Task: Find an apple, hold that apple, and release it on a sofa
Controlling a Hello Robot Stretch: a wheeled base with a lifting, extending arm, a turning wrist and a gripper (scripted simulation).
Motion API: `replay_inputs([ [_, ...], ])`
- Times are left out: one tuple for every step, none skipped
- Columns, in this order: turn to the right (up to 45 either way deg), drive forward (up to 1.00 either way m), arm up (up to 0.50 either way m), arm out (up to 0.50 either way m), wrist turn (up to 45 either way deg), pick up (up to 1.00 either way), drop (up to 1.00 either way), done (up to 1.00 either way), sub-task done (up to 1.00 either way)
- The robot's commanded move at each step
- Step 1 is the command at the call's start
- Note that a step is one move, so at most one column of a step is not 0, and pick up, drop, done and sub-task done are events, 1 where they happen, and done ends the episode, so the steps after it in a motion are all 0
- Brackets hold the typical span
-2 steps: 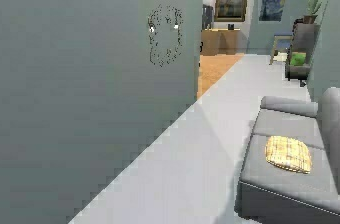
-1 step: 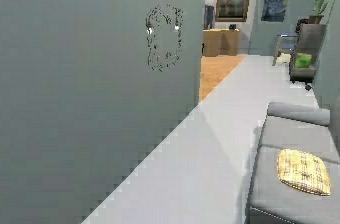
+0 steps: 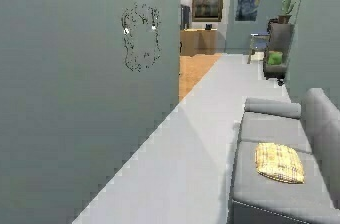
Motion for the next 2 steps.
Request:
replay_inputs([
  [0.0, 0.9, 0.0, 0.0, 0.0, 0.0, 0.0, 0.0, 0.0],
  [12.0, 0.0, 0.0, 0.0, 0.0, 0.0, 0.0, 0.0, 0.0],
])
